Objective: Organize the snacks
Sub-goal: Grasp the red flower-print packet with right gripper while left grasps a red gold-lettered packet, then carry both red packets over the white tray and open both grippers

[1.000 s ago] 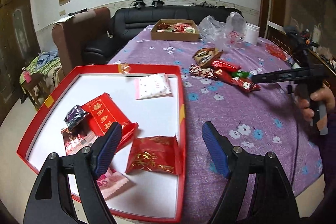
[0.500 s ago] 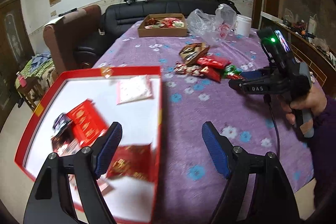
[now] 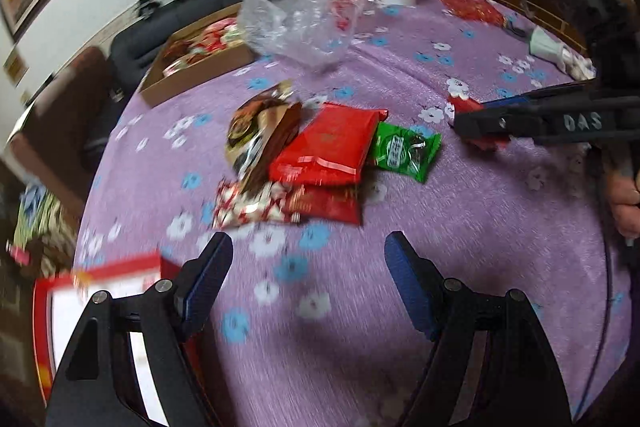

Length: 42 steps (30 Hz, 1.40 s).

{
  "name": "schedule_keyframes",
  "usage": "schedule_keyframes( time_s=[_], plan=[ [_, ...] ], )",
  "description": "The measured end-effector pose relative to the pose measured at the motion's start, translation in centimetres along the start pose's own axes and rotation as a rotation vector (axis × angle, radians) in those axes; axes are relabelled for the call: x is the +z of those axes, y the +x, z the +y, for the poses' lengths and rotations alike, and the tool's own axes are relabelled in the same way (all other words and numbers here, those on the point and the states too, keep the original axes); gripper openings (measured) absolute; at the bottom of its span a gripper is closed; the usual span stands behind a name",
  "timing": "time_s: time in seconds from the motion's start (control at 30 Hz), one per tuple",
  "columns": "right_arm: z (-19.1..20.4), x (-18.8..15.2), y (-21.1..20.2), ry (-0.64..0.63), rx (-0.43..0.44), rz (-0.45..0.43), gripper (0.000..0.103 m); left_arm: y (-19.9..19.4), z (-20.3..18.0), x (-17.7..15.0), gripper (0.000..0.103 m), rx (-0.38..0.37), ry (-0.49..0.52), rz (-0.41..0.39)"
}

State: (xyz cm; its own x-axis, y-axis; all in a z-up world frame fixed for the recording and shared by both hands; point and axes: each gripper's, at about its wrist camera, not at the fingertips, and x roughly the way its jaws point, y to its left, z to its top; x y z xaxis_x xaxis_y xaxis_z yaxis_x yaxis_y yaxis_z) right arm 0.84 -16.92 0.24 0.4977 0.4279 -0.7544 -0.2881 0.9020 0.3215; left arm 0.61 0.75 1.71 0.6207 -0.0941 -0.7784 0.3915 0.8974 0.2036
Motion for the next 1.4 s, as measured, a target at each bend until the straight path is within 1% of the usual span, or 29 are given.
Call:
schedule_keyframes(
  time_s=[0.1,0.2,0.3,0.37,0.4,0.43,0.47,0.5,0.53,0.57,0.6,0.67,0.73,0.83,0.93,1.0,1.1,1.17,1.23,1.33,1.4],
  plan=[
    [0.4,0.0,0.6,-0.014,-0.01,0.014,0.033,1.2,0.4,1.1,0.078,-0.052,0.03,0.027],
    [0.1,0.1,1.0,0.003,0.0,0.025,0.035,2.1,0.5,1.8,0.078,-0.051,0.036,0.047],
    [-0.1,0.0,1.2,0.01,-0.003,0.03,0.037,2.6,0.2,2.5,0.078,-0.072,0.058,0.045],
    [-0.2,0.1,1.3,0.013,-0.006,0.033,0.039,3.3,-0.2,2.9,0.078,-0.087,0.082,0.069],
    [-0.3,0.0,1.5,0.022,-0.007,0.047,0.046,3.8,-0.3,3.0,0.078,-0.092,0.095,0.091],
    [-0.6,0.0,1.9,0.036,-0.005,0.067,0.05,4.1,-0.4,3.0,0.078,-0.092,0.102,0.105],
    [-0.7,-0.1,1.9,0.042,-0.002,0.066,0.049,4.7,-0.5,3.0,0.078,-0.093,0.107,0.122],
    [-0.7,0.0,1.9,0.042,-0.002,0.065,0.05,5.0,-0.5,2.9,0.076,-0.096,0.106,0.133],
    [-0.8,-0.1,1.9,0.044,-0.002,0.065,0.05,5.1,-0.4,2.9,0.072,-0.103,0.096,0.134],
    [-0.7,-0.1,1.9,0.041,-0.004,0.065,0.05,5.1,-0.3,3.0,0.064,-0.121,0.082,0.127],
    [-0.6,-0.1,1.9,0.037,-0.008,0.065,0.051,5.2,-0.2,3.1,0.048,-0.137,0.071,0.131],
    [-0.3,-0.1,1.9,0.027,-0.013,0.066,0.053,5.3,-0.1,3.3,0.046,-0.168,0.041,0.14],
    [-0.2,0.0,2.0,0.022,-0.016,0.066,0.055,5.4,-0.5,3.4,0.045,-0.152,0.046,0.133],
    [-0.1,-0.1,2.0,0.021,-0.012,0.062,0.056,5.2,-0.6,3.3,0.042,-0.151,0.019,0.127],
    [0.2,-0.1,2.3,0.0,-0.024,0.049,0.056,4.8,-0.5,2.7,0.042,-0.159,-0.017,0.119],
    [0.7,-0.2,2.4,-0.035,-0.049,0.041,0.056,4.2,-0.4,2.1,0.041,-0.174,-0.043,0.12],
    [1.4,-0.5,2.6,-0.094,-0.102,0.037,0.051,3.2,-0.6,0.8,0.041,-0.197,-0.061,0.122],
    [1.9,-0.7,2.6,-0.124,-0.115,0.04,0.048,2.1,-0.7,-0.4,0.042,-0.206,-0.075,0.127],
    [2.1,-0.8,2.5,-0.141,-0.103,0.045,0.044,1.2,-0.6,-1.5,0.042,-0.212,-0.096,0.13],
    [2.3,-0.8,2.3,-0.138,-0.03,0.061,0.041,-0.3,-0.2,-3.3,0.042,-0.211,-0.135,0.133],
    [2.1,-0.8,2.1,-0.114,0.042,0.072,0.04,-1.2,0.0,-4.1,0.042,-0.203,-0.152,0.123]
  ],
)
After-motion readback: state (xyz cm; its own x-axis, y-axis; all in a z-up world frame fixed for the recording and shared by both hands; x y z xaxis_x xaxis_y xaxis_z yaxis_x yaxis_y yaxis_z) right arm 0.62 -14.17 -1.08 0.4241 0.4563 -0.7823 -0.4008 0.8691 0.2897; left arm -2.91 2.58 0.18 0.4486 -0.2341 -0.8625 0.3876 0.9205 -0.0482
